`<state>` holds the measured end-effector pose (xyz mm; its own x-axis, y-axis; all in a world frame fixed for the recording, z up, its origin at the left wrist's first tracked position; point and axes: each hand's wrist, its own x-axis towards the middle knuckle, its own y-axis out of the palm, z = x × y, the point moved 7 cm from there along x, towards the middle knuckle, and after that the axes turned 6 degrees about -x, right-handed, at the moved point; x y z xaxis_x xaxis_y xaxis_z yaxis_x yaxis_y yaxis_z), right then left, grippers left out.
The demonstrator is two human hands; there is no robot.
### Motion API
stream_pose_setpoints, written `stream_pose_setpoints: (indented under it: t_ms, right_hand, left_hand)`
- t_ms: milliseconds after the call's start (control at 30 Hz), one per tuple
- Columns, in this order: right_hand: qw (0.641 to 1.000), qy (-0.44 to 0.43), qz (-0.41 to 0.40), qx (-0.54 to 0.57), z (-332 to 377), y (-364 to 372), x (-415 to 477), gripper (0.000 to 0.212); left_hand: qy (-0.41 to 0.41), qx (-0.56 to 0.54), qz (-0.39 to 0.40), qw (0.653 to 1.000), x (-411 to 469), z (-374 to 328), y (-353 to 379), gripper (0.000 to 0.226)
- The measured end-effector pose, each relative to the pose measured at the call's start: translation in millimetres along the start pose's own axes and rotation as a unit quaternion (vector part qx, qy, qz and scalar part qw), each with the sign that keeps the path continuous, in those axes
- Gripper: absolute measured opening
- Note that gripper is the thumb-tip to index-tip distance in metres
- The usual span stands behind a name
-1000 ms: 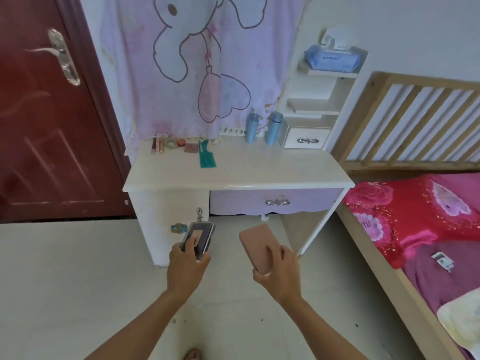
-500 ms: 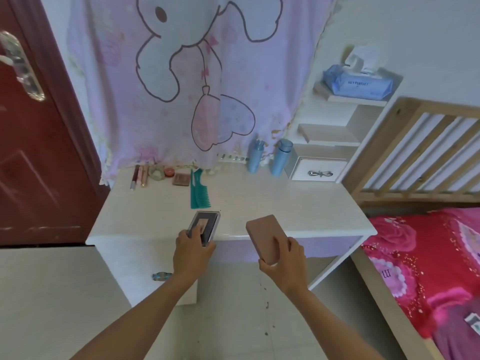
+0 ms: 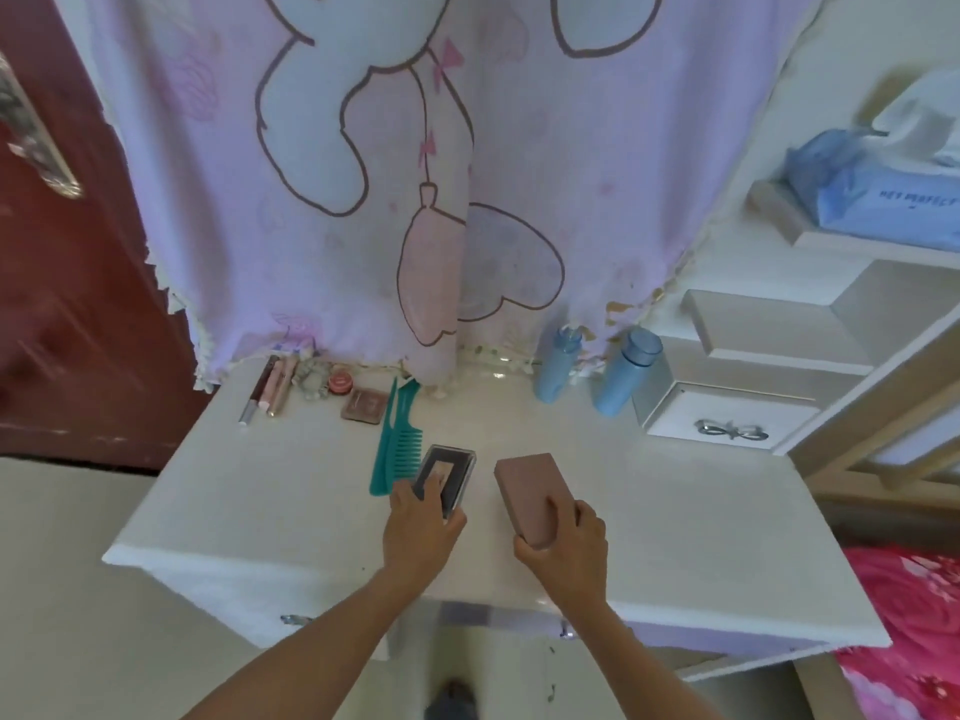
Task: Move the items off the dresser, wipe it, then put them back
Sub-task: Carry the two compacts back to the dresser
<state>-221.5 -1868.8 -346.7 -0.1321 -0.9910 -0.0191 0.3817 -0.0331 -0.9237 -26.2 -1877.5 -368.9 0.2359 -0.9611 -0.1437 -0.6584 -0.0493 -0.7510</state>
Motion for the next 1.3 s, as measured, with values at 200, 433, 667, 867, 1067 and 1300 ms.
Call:
stream_pose_setpoints:
  t_ms: [200,433,667,867,1067,1300]
  right_hand:
    - [0.998,-0.04,0.044,-0.011,-3.0,13.8,76.6,0.075]
    - [0.997,-0.069,0.044,-0.012,7.0,30.4,114.0,0.067]
    - [0.994,-0.075,0.072,-0.015,13.6,39.3,139.6,0.065]
    - [0.993,-0.092,0.078,-0.013,26.8,48.5,157.0,0.067]
    - [0.994,-0.084,0.059,-0.028,48.8,53.9,171.9,0.08]
    - [0.993,-0.073,0.084,-0.035,69.0,77.8,175.2,0.084]
  left_hand:
    - [-0.049,0.063,-0.021,0.997,73.3,-28.4,16.9,0.05]
    - [-0.084,0.067,-0.051,0.993,115.7,-29.3,31.3,0.054]
    - [-0.118,0.064,-0.068,0.989,139.4,-30.0,33.5,0.058]
    - [-0.111,0.17,-0.024,0.979,141.4,-16.4,34.2,0.066]
    - [-0.117,0.146,-0.017,0.982,132.3,-11.7,21.2,0.068]
    - [-0.106,0.149,-0.021,0.983,105.7,8.6,-2.6,0.055]
